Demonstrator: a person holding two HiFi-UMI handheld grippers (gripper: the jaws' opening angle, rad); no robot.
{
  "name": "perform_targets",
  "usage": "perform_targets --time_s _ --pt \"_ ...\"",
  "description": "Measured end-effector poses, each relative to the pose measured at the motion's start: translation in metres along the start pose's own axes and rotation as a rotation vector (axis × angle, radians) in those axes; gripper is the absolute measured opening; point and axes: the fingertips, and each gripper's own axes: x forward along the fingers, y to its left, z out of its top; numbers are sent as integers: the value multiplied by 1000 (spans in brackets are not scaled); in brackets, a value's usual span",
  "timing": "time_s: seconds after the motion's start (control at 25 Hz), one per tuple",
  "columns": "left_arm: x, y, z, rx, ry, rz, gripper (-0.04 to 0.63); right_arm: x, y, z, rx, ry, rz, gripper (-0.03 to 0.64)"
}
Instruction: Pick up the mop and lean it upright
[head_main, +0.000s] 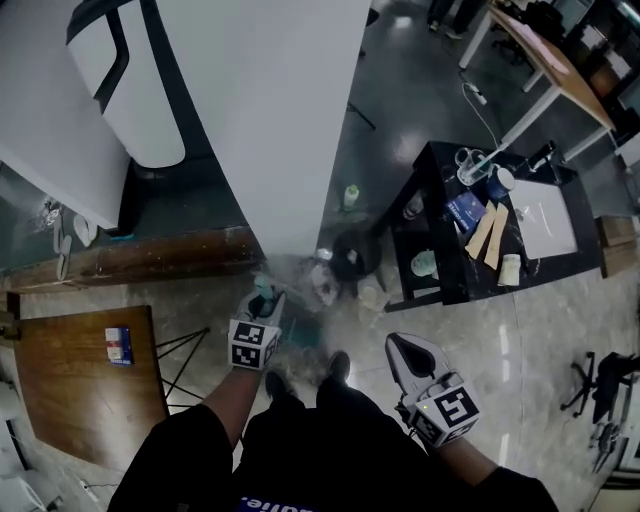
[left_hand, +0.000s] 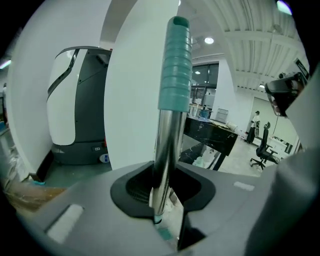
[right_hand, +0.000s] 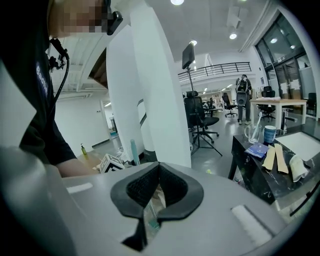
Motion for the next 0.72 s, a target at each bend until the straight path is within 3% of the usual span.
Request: perform_targets --time_s 0.36,0.72 --pt "62 30 30 -10 8 39 107 -4 -32 2 56 -21 -28 5" --pt "107 53 45 23 51 54 109 -8 -51 -4 39 19 -91 5"
